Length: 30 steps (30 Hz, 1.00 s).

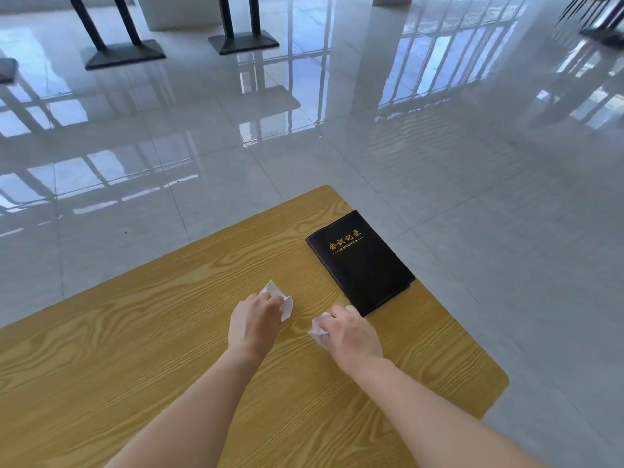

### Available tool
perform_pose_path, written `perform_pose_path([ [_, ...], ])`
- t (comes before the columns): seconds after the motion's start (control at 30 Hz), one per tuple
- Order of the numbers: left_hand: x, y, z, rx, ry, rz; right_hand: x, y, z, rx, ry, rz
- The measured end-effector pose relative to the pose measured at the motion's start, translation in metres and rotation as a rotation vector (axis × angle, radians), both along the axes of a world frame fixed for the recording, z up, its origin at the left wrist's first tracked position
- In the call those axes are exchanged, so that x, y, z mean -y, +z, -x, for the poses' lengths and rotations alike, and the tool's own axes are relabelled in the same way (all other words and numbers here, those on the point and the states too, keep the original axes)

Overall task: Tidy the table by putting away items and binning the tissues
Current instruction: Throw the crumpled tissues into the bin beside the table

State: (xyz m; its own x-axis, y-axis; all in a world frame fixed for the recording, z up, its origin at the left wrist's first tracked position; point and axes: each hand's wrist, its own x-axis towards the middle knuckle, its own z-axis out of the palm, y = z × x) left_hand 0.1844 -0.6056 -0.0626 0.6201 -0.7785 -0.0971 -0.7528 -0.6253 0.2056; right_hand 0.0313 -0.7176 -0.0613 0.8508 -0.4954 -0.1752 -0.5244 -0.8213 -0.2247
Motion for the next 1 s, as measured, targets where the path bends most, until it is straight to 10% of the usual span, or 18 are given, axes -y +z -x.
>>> perform_pose_path([
  [1.0, 0.003, 0.070, 0.163, 0.048, -0.121, 0.196, 0.009, 0.067, 0.160, 0.245, -0.165, -0.016],
])
